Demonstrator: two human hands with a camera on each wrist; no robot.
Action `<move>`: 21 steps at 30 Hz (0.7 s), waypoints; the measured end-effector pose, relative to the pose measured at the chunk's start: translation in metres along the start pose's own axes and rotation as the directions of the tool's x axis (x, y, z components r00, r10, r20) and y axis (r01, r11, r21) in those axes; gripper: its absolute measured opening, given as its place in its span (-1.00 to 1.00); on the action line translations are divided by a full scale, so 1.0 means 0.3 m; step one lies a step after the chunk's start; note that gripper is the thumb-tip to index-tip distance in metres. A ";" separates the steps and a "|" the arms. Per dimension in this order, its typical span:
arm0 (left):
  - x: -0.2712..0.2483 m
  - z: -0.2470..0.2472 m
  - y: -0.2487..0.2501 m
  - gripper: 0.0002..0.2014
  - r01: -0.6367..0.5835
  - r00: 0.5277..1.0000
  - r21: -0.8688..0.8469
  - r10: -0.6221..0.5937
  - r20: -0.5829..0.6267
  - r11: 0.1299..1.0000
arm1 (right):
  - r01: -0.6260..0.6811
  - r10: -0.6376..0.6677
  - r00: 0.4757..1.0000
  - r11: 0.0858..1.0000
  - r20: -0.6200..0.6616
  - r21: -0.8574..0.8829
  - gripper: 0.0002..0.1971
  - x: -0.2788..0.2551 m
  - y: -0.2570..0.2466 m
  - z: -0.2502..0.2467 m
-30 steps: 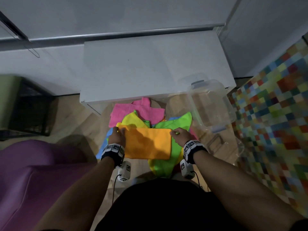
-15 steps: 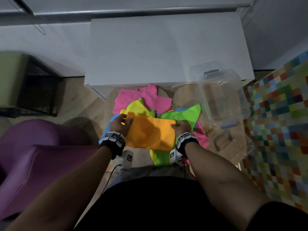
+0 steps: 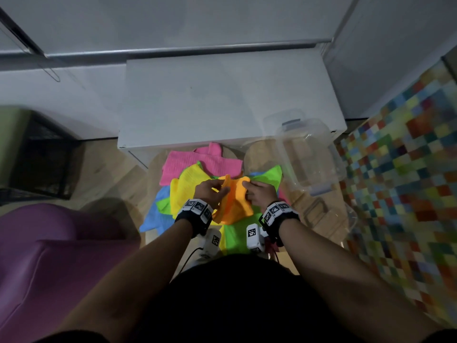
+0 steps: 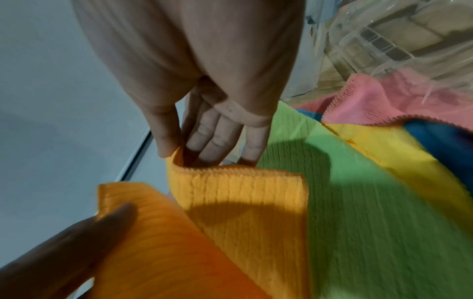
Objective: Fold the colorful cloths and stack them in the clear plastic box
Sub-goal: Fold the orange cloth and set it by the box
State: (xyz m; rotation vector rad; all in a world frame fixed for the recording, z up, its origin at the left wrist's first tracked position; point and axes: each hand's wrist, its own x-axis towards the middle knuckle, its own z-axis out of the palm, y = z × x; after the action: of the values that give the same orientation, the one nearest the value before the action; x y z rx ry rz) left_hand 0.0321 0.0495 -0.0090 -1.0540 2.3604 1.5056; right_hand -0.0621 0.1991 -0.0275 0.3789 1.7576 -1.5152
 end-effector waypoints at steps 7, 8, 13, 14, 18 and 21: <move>0.003 0.092 0.067 -0.70 -0.137 0.985 0.078 0.127 0.115 0.988 | -0.019 0.010 0.991 0.998 0.132 0.068 -0.71 -0.040 -0.059 -0.041; 0.003 0.100 0.076 -0.68 -0.136 0.982 0.081 0.124 0.139 0.987 | -0.017 0.006 0.991 0.997 0.135 0.076 -0.71 -0.043 -0.064 -0.048; 0.022 0.116 0.079 -0.62 -0.131 0.964 0.033 0.120 0.236 0.991 | -0.017 0.008 0.988 0.998 0.152 0.054 -0.70 -0.038 -0.067 -0.082; 0.025 0.114 0.076 -0.63 -0.135 0.968 0.038 0.124 0.220 0.990 | -0.019 0.011 0.988 0.999 0.157 0.048 -0.68 -0.034 -0.068 -0.086; 0.027 0.096 0.074 -0.77 -0.137 0.987 0.002 0.137 0.080 0.991 | -0.024 0.022 0.973 1.000 0.229 0.009 -0.62 -0.042 -0.091 -0.087; 0.032 0.081 0.076 -0.77 -0.113 0.993 -0.018 0.113 0.021 0.993 | -0.009 0.012 0.959 1.000 0.283 -0.012 -0.55 -0.037 -0.100 -0.082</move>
State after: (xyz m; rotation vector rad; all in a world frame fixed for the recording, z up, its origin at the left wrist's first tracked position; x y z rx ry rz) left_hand 0.0049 0.0711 -0.0085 -0.9168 2.4341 1.5686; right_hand -0.0833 0.2174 0.0013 0.1559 1.5348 -1.4715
